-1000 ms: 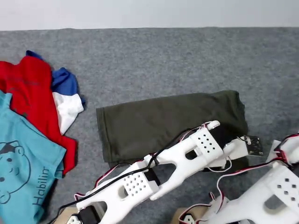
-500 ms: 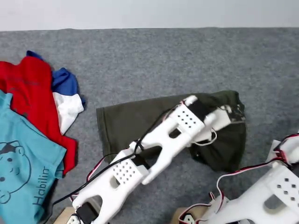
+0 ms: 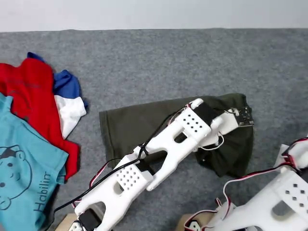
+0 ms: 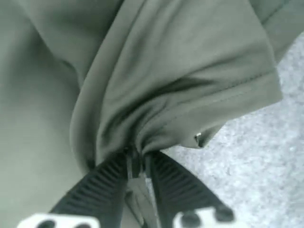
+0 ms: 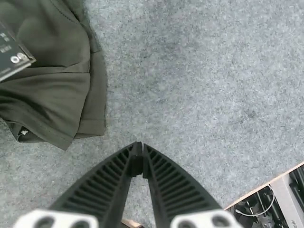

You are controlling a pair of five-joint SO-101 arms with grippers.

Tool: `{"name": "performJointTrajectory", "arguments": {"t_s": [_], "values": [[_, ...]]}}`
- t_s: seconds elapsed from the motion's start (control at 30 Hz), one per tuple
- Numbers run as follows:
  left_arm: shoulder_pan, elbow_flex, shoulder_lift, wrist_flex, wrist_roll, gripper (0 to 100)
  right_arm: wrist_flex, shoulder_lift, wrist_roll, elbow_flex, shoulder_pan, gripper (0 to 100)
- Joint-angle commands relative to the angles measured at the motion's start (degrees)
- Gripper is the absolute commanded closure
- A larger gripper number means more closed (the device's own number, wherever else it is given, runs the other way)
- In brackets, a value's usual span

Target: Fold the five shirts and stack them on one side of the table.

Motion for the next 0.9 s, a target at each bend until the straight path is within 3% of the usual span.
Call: {"name": "performJointTrajectory", "arguments": {"t_s": [0.0,0.1,0.33,0.67,0.87], "values": [[0.35,-4.00,-4.40,1.49,3.52,86,1.63,-1.01,-0.18,-0.18,-0.84,98.9],[1.23,-7.43,-4.22,1.49,4.31,81,1.63,-1.01,-0.18,-0.18,-0.92,98.9],[7.21,-9.45,-2.81,1.32,1.85,80,1.01,-0.48,-0.18,0.35,-0.92,98.9],[7.56,-9.80,4.84,0.00,-0.88,81,-0.57,-1.01,-0.09,5.45,-0.92,98.9],[7.47,-9.80,4.75,0.09,-4.48,91,-1.45,-1.01,-0.09,5.63,-0.92,98.9]]}}
